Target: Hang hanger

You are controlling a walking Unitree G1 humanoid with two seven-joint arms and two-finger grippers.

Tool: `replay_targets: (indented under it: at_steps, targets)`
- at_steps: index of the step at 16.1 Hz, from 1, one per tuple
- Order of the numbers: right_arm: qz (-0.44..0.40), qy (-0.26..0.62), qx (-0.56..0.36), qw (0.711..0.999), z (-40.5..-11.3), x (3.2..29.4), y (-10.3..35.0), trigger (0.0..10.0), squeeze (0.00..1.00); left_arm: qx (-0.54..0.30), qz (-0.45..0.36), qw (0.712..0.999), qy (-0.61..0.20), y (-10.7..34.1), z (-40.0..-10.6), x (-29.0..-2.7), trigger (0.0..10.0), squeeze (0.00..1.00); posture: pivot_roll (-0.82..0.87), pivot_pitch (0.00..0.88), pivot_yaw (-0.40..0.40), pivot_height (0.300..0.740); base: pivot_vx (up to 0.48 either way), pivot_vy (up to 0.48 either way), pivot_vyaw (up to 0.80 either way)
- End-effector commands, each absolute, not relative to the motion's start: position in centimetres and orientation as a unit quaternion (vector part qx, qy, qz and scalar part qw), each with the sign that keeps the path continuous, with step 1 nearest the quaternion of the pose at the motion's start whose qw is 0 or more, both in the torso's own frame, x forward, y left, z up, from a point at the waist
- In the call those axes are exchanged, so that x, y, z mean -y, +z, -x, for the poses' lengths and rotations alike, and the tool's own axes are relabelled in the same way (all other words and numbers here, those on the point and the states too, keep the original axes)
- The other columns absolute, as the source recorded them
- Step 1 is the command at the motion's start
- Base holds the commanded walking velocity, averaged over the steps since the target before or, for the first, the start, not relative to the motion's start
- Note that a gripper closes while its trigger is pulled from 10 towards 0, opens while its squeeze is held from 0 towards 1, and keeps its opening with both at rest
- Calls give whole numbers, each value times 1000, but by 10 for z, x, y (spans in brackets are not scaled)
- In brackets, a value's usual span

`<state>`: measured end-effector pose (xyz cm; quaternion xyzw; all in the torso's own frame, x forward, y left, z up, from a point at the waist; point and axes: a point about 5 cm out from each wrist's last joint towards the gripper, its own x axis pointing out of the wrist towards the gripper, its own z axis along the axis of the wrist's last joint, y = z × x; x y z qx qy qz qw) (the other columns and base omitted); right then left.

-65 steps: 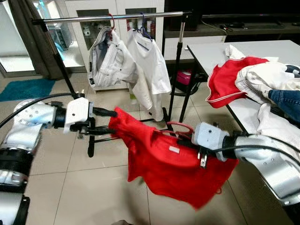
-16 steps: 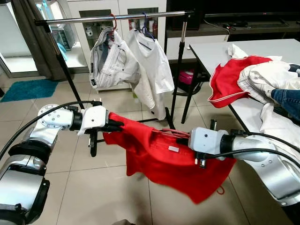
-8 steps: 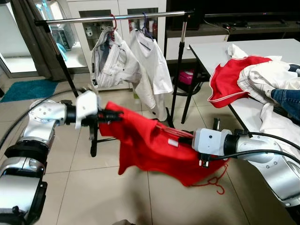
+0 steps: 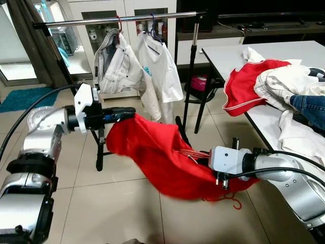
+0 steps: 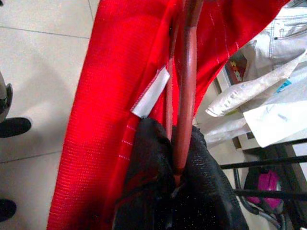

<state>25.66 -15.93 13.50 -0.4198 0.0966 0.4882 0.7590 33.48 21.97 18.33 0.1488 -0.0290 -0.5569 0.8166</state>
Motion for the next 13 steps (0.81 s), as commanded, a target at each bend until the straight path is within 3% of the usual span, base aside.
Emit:
replay_targets:
  at_steps: [1,3,9,11,13]
  targets:
    - [429,486,-94,755,-258,160,138,10000,0,36,-171,827,-534,190,-335,-230,0,0,-179,0,70,740,0,0,0]
    - [429,486,-95,756,-257,161,138,10000,0,-6,-258,814,-520,180,-329,-243,0,0,-183,0,72,740,0,0,0]
    - [427,485,-102,757,-255,164,136,10000,0,-89,-354,791,-490,170,-315,-277,0,0,-179,0,68,740,0,0,0]
    - [426,489,-103,754,-255,164,135,10000,0,-79,-366,797,-475,173,-317,-279,0,0,-175,0,61,740,0,0,0]
    - [426,493,-105,751,-255,162,134,10000,0,-7,-323,824,-466,190,-325,-269,0,0,-175,0,60,740,0,0,0]
